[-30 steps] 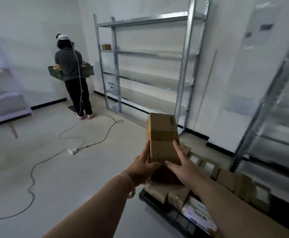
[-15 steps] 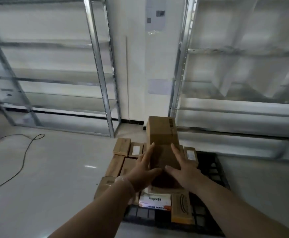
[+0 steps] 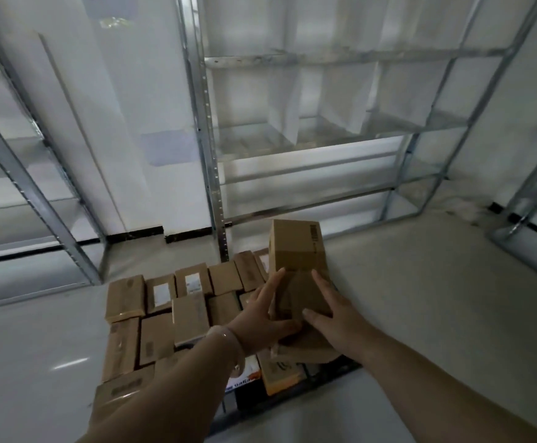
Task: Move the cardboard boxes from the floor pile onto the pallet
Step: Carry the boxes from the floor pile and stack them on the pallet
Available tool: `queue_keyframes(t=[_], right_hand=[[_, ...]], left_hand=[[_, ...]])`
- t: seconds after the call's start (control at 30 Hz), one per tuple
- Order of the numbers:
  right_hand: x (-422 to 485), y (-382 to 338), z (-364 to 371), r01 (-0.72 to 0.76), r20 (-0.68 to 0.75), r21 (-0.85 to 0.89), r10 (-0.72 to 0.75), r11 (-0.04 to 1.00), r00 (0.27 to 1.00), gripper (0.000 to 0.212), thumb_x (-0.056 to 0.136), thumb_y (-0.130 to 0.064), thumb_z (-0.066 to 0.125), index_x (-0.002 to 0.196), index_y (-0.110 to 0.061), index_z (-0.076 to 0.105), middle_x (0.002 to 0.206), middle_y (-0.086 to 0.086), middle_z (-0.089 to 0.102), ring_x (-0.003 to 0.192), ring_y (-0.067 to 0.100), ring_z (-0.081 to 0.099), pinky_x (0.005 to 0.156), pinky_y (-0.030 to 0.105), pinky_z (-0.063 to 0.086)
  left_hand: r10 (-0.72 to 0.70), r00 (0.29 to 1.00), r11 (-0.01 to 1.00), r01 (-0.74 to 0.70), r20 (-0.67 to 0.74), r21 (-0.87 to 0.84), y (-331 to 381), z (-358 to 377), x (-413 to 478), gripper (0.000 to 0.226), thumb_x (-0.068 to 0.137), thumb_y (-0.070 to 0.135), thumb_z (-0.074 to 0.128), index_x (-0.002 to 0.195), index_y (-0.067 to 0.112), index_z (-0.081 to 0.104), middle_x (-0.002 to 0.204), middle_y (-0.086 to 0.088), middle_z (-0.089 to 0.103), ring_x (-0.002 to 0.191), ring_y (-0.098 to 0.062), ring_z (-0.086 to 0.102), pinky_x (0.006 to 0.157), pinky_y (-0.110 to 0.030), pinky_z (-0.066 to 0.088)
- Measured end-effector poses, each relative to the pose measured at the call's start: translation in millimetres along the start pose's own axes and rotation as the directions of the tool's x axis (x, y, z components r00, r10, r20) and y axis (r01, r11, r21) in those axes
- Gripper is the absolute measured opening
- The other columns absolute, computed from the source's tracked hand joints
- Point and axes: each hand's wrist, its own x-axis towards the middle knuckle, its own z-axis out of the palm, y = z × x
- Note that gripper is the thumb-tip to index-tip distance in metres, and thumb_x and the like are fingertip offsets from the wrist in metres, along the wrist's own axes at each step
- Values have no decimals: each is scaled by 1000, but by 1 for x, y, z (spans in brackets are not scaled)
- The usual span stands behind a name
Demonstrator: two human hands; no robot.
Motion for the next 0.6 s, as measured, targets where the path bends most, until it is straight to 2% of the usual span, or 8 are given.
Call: queue_keyframes(t=[0.1,0.17,0.23,0.33,0.5,0.6], right_hand=[[14,20,-20,-4,-20,-7,4,1000,1000,78,93,-54,57,140,-71,-3,152,-8,26,115,12,40,94,32,40],[24,33,-38,-3,-27,-13,3,1000,1000,78,94,-52,57,141,-69,-3,150,-7,28,110,10,39,90,29,37],[33,48,-62,0,-26,-15,0,1000,1000,78,94,-50,58,145,-64,0,152,-7,27,116,11,39,96,32,39],[43,75,-105,9,0,-8,-9,1000,1000,78,95,-45,59,150,-59,5,154,-5,27,129,16,40,106,36,40],[61,115,-176,22,55,-19,-21,1000,998,77,96,-41,61,152,-54,9,151,-2,33,127,16,44,104,32,43],[79,133,-206,37,102,-43,-33,998,994,77,95,-42,62,152,-53,11,150,0,34,128,19,45,105,35,44]], left_hand=[[-8,1000,1000,8,1,-3,5,15,30,95,72,35,73,138,67,14,150,2,17,127,-35,45,87,-52,57],[-2,1000,1000,2,-17,-1,11,28,52,96,76,29,73,144,59,13,152,1,16,128,-36,44,89,-52,56],[0,1000,1000,0,-31,9,19,47,75,95,81,22,72,148,53,12,153,1,15,129,-35,42,92,-52,54],[-21,999,1000,21,-39,-5,32,81,108,93,83,21,71,147,54,12,152,0,15,130,-33,40,95,-52,53],[-6,996,1000,3,-89,-31,55,138,162,91,86,18,71,147,51,13,153,-5,16,133,-33,38,97,-53,51],[-30,992,991,14,-120,-134,63,162,187,88,85,15,71,138,58,15,153,-2,14,133,-34,38,96,-53,52]])
